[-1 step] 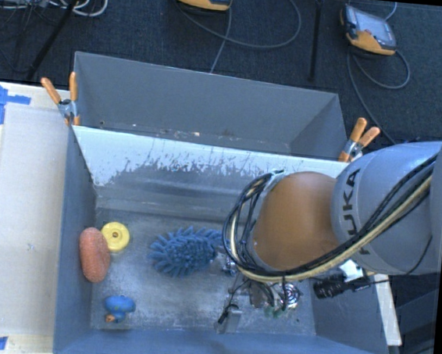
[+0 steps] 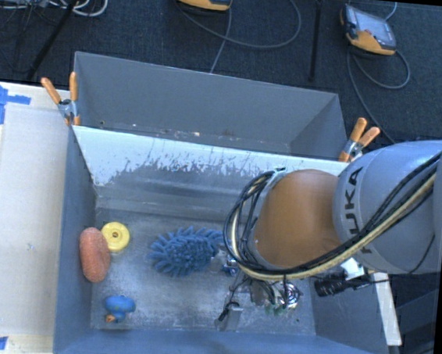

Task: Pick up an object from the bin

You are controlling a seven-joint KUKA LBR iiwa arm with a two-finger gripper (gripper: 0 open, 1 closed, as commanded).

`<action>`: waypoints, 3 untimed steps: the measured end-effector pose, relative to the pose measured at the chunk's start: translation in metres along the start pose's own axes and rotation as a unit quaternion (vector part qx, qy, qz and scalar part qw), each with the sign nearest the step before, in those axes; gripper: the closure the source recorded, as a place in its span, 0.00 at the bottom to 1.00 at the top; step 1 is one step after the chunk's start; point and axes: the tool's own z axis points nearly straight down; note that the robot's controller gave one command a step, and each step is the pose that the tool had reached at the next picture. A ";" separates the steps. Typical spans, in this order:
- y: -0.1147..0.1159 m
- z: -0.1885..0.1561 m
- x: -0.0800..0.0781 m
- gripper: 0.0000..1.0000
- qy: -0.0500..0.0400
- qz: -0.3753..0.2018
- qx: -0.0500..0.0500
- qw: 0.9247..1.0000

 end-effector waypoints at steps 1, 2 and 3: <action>0.023 -0.052 -0.048 0.00 0.001 -0.014 0.001 1.000; 0.032 -0.041 -0.055 0.00 -0.009 -0.022 -0.001 1.000; 0.039 0.004 -0.082 0.00 -0.001 0.012 0.000 1.000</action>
Offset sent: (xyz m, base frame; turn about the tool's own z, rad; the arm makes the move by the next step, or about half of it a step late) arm 0.0355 0.0388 -0.0264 -0.0526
